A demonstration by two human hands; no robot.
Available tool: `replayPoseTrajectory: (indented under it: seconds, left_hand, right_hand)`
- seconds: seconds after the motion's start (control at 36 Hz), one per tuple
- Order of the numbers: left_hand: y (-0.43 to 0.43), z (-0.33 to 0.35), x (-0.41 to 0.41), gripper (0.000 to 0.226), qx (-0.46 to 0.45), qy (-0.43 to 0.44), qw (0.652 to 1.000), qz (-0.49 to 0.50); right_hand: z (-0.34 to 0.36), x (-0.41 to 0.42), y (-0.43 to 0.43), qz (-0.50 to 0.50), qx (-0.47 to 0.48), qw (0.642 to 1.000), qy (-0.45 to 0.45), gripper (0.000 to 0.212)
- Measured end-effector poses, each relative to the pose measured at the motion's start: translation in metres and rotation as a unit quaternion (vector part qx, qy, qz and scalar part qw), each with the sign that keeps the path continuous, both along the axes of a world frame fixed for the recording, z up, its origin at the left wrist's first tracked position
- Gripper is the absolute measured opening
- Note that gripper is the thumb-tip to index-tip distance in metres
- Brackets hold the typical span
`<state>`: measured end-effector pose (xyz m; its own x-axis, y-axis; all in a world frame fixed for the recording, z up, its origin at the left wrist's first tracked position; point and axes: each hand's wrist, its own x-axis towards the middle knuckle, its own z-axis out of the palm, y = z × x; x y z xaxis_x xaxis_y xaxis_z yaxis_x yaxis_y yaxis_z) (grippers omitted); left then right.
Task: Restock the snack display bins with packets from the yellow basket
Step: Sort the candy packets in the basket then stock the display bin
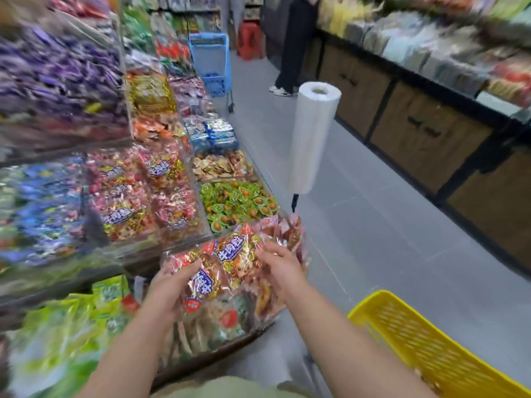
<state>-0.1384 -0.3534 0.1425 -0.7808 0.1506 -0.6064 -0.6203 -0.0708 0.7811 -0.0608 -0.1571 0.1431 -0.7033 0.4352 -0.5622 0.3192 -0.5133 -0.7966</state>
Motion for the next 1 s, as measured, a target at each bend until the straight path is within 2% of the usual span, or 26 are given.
replayPoseTrajectory:
  seconds: [0.08, 0.17, 0.25, 0.31, 0.36, 0.47, 0.53, 0.61, 0.64, 0.67, 0.72, 0.81, 0.92, 1.0]
  left_hand:
    - [-0.029, 0.004, -0.027, 0.094, 0.011, 0.002, 1.0, 0.011]
    - [-0.049, 0.014, -0.051, 0.098, 0.011, 0.027, 1.0, 0.009]
    - [-0.061, 0.024, -0.068, 0.086, 0.003, 0.057, 0.998, -0.006]
    - [-0.066, 0.028, -0.078, 0.103, -0.009, 0.068, 0.998, -0.004]
    - [-0.07, 0.029, -0.088, 0.124, -0.006, 0.073, 0.997, -0.008]
    - [-0.079, 0.038, -0.102, 0.133, -0.018, 0.078, 0.997, 0.001]
    - [-0.084, 0.042, -0.11, 0.136, -0.035, 0.081, 0.996, 0.01]
    - [-0.094, 0.047, -0.123, 0.131, -0.047, 0.079, 0.995, 0.039]
    - [-0.097, 0.049, -0.128, 0.123, -0.048, 0.078, 0.995, 0.045]
    - [-0.1, 0.05, -0.133, 0.106, -0.049, 0.083, 0.994, 0.045]
    - [-0.104, 0.056, -0.14, 0.076, -0.049, 0.092, 0.993, 0.05]
    - [-0.108, 0.063, -0.15, 0.083, -0.035, 0.093, 0.993, 0.064]
    - [-0.109, 0.07, -0.162, 0.06, -0.032, 0.098, 0.991, 0.089]
    - [-0.106, 0.074, -0.17, 0.043, -0.015, 0.092, 0.991, 0.096]
  right_hand:
    - [0.003, -0.027, -0.021, 0.077, 0.049, 0.995, -0.026, 0.047]
    - [0.011, -0.05, -0.04, 0.185, 0.097, 0.977, -0.05, 0.055]
    - [0.014, -0.071, -0.053, 0.248, 0.141, 0.957, -0.063, 0.065]
    - [0.015, -0.086, -0.062, 0.253, 0.116, 0.958, -0.064, 0.067]
    - [0.017, -0.1, -0.07, 0.255, 0.092, 0.96, -0.066, 0.059]
    - [0.014, -0.124, -0.07, 0.264, 0.109, 0.957, -0.051, 0.076]
    - [0.016, -0.136, -0.064, 0.257, 0.105, 0.96, -0.033, 0.057]
    - [0.023, -0.162, -0.049, 0.195, 0.071, 0.978, -0.001, 0.032]
    - [0.027, -0.172, -0.044, 0.169, 0.067, 0.983, 0.002, 0.032]
    - [0.032, -0.183, -0.04, 0.145, 0.068, 0.987, 0.005, 0.037]
    - [0.04, -0.206, -0.035, 0.126, 0.122, 0.984, 0.005, 0.049]
    - [0.052, -0.24, -0.034, 0.146, 0.257, 0.955, 0.004, 0.068]
    - [0.053, -0.284, -0.045, 0.234, 0.387, 0.892, 0.031, 0.086]
    - [0.047, -0.308, -0.054, 0.318, 0.475, 0.818, 0.061, 0.094]
